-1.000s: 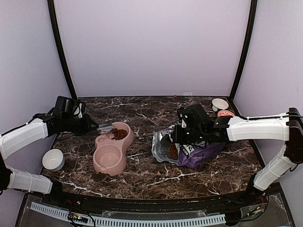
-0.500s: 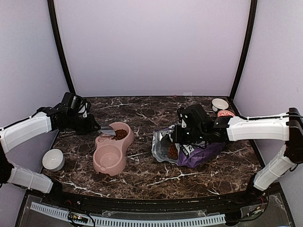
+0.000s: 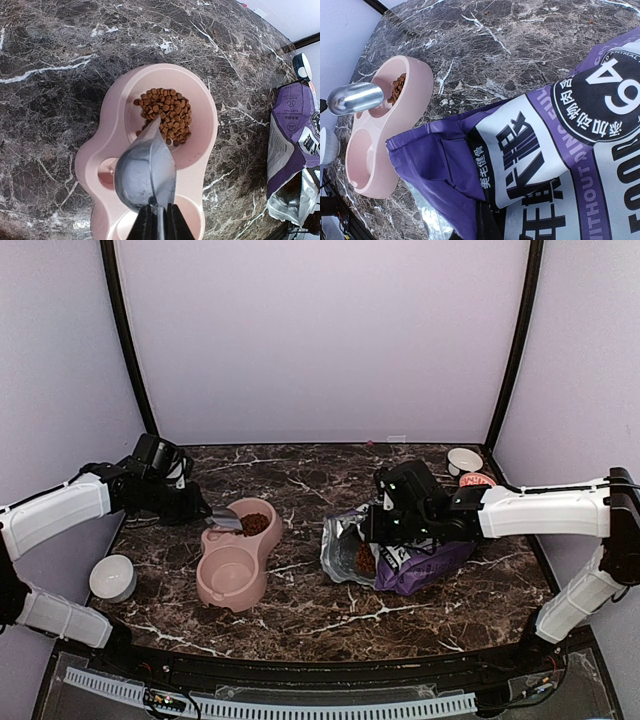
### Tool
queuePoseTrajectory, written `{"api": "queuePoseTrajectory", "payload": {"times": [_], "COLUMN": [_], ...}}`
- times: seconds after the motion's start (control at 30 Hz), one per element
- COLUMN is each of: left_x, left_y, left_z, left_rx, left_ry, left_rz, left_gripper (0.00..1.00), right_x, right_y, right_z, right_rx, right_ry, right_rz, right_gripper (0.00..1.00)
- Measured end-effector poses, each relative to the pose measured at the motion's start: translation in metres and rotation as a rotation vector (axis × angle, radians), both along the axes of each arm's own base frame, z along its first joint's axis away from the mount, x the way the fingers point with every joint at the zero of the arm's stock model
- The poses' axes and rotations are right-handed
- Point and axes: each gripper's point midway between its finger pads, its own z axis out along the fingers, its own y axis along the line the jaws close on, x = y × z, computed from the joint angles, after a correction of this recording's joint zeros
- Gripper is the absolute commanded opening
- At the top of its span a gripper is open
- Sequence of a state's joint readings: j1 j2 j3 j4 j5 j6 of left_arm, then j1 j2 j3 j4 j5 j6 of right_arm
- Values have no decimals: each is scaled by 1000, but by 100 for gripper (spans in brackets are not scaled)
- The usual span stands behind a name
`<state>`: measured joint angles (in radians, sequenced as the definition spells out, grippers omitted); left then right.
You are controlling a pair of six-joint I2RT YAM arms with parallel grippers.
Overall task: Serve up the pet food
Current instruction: Place the pet food in the pet food bowl, then insert the spatula into the pet food bag.
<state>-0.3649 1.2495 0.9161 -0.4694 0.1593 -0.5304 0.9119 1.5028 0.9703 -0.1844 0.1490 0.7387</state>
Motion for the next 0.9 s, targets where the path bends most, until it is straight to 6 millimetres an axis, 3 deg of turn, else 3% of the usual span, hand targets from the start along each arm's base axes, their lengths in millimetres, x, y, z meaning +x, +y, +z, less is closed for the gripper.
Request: {"api": "queuePoseTrajectory", "payload": {"times": [0.17,0.47,0.9], "left_x": [-2,-17,-40], "left_y": [-5,-27,-57], "left_z": [4,36,45], "left_rx": [-13,-129,-280], "left_ry": [-10,-121,-149], "left_rz": [-17,-104,-233], "left_gripper": [0,0,0], "right_x": [0,1,12], "right_y": [0,2,23], "right_z": [0,0,-2], "right_rx": [0,-6,-19], "right_ry": [1,15,43], "right_rz": [0,6,27], "right_gripper": [0,0,0]}}
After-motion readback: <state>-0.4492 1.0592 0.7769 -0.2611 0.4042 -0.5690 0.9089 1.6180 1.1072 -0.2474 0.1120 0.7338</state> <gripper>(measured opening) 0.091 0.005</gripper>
